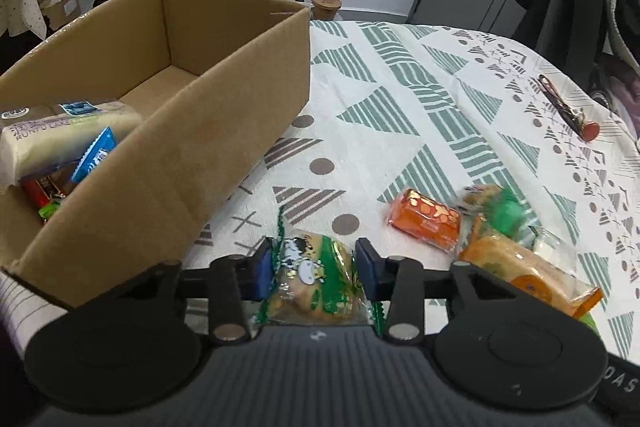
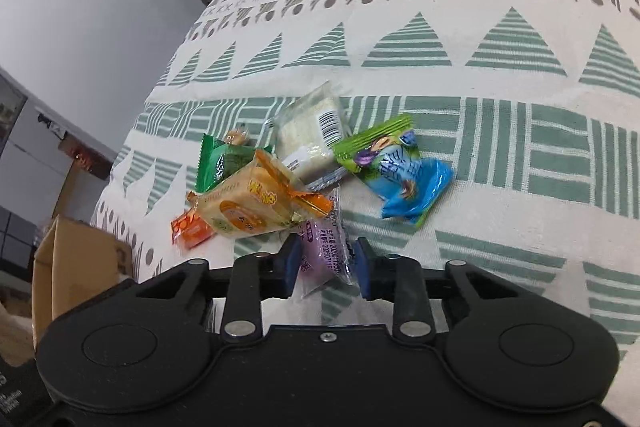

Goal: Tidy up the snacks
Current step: 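Carry the green packet to the box with the left tool while the right carries the purple candy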

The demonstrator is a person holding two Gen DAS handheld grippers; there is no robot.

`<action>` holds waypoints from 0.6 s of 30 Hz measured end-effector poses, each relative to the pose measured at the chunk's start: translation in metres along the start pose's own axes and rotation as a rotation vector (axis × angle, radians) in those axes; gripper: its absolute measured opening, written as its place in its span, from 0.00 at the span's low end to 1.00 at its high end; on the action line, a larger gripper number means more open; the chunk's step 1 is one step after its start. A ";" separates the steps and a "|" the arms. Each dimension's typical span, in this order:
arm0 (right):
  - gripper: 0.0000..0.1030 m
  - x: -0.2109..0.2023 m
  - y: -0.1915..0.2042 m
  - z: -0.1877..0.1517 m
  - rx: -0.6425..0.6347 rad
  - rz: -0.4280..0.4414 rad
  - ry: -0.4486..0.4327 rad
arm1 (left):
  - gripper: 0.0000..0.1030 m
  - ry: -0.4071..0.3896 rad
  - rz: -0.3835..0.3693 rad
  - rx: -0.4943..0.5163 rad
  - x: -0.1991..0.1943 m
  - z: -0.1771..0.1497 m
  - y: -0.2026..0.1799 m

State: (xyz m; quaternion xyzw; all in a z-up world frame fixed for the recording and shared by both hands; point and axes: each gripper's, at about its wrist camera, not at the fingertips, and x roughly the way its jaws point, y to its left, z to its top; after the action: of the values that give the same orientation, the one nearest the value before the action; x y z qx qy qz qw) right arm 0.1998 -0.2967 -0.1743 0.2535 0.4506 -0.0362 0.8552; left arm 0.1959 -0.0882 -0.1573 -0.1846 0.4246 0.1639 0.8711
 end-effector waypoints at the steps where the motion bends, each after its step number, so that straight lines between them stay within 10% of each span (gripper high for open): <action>1: 0.25 -0.002 0.001 -0.001 -0.003 0.000 -0.004 | 0.37 0.001 -0.006 0.001 -0.002 0.000 0.000; 8: 0.18 -0.025 -0.013 -0.006 0.089 0.052 -0.021 | 0.18 0.004 -0.046 0.001 -0.021 -0.001 0.009; 18: 0.17 -0.056 -0.014 -0.012 0.135 0.145 -0.051 | 0.16 0.015 -0.116 -0.021 -0.043 -0.003 0.025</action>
State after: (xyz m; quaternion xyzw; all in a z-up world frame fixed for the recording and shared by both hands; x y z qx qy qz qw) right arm 0.1538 -0.3129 -0.1417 0.3415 0.4054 -0.0107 0.8479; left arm 0.1576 -0.0728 -0.1297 -0.2190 0.4181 0.1163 0.8739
